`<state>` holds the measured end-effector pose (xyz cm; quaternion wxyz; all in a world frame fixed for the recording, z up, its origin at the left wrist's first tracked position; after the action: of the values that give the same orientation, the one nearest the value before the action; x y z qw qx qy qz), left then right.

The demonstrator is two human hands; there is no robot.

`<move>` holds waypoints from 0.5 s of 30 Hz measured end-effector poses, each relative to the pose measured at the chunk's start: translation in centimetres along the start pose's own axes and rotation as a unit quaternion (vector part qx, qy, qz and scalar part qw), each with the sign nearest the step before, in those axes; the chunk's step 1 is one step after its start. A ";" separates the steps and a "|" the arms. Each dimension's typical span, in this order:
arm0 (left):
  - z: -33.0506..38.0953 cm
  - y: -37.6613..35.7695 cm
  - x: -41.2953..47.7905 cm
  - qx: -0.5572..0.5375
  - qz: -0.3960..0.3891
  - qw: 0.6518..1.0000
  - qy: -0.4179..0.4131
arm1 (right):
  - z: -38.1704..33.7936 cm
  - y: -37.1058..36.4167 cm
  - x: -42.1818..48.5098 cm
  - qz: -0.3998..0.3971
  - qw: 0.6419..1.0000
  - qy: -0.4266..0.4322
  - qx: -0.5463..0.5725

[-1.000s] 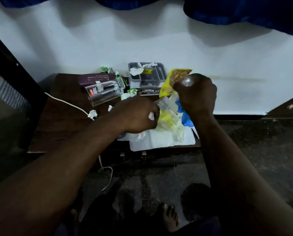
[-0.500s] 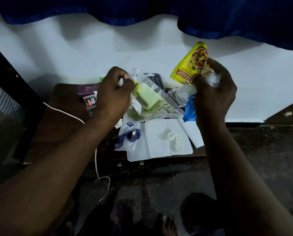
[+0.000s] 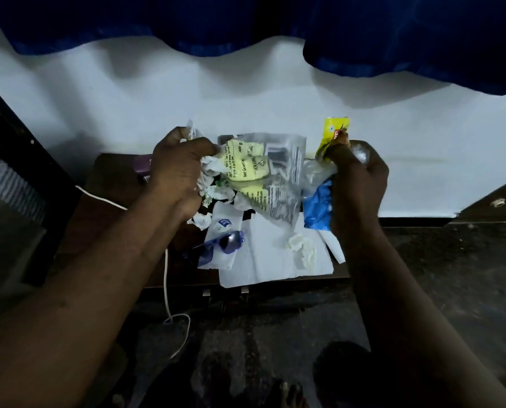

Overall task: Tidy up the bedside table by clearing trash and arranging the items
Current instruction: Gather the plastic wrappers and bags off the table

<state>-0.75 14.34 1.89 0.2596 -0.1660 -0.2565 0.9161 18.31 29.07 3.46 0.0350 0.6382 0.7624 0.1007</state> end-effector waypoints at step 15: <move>-3.5 -3.0 -2.3 -0.052 0.022 0.998 -0.007 | 0.4 -4.4 -4.0 -0.140 0.986 0.019 0.093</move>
<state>3.87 16.61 1.10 0.2291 -0.1782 -0.3017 0.9082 14.85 24.45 1.90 -0.0253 0.5239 0.8507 0.0357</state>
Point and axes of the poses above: each hand's wrist, its own x-axis towards the middle knuckle, its own y-axis out of the back of the hand, z = x × y, the point moved 2 cm from there along x, towards the middle knuckle, and after that the axes turned 13 degrees about -x, right-handed, at the moved point
